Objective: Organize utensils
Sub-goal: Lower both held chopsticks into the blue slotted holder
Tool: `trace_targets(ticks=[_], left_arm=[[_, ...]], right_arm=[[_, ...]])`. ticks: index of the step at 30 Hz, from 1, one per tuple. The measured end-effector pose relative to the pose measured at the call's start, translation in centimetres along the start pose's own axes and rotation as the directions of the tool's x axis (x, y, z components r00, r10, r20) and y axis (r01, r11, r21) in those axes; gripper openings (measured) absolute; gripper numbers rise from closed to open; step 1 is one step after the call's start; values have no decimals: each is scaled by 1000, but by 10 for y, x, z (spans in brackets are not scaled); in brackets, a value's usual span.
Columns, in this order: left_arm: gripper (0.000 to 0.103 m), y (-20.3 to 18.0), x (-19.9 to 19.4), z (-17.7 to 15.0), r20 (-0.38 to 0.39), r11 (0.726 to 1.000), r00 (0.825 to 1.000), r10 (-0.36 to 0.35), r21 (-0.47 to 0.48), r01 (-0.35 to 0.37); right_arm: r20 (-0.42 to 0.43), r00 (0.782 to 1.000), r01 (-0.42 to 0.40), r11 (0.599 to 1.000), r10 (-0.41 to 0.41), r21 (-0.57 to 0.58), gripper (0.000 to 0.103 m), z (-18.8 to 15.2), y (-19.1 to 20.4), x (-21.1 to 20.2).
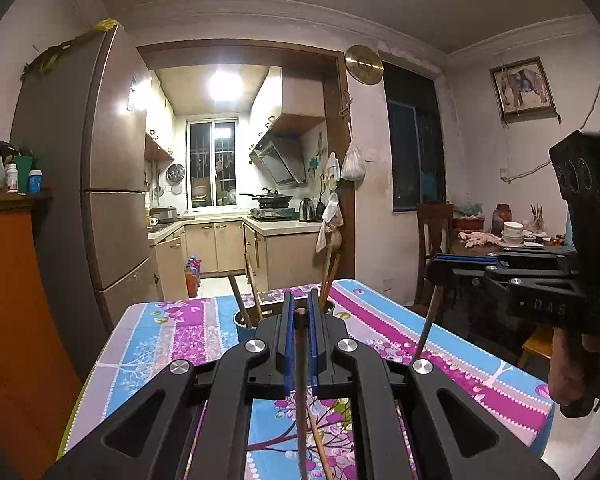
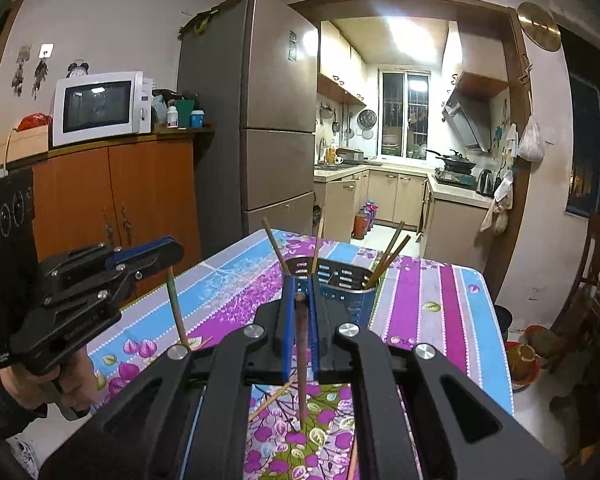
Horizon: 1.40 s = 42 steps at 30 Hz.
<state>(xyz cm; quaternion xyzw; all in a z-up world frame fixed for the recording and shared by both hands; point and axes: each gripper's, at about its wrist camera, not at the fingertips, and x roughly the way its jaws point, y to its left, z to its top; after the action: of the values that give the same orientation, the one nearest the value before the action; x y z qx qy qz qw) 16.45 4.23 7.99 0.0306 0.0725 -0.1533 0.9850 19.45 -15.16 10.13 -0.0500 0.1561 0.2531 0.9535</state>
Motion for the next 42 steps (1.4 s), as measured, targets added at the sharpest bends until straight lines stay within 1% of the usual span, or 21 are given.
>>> trace_targets(ticks=[4,9,14,20,27,29,32,37,42], left_arm=[[8,11,9,13,5,999,1000,-8,-45,8],[8,17,19,42,43,999,999,4,-50,-2],[8,21,26,85,98,999,995,23,-46,-18],[8,31,47,135,133,997,990,55,-60,-47],[8,32,77,180,172,996,982,80,-42,-74],[8,32,91,184,171,996,981,87,-44,-81],[8,36,112,182,156,995,983,94,-47,-88],[8,48,148,163,114,993,987,109,-48,-104],[8,63,170,146,91,992,990,112,-62,-106]], right_arm=[[-9,1000,-5,1000,6,12,5,19,-9,3],[-9,1000,-4,999,5,32,5,48,-22,5],[4,1000,-2,999,2,34,5,85,-32,12],[22,1000,20,999,-21,31,5,130,-46,30],[30,999,36,997,-38,63,5,165,-71,58],[27,999,37,997,-39,70,5,170,-76,69],[11,999,32,997,-33,77,5,171,-82,88],[-10,1000,19,997,-19,75,5,166,-85,112],[-43,999,12,996,-8,87,5,155,-91,132]])
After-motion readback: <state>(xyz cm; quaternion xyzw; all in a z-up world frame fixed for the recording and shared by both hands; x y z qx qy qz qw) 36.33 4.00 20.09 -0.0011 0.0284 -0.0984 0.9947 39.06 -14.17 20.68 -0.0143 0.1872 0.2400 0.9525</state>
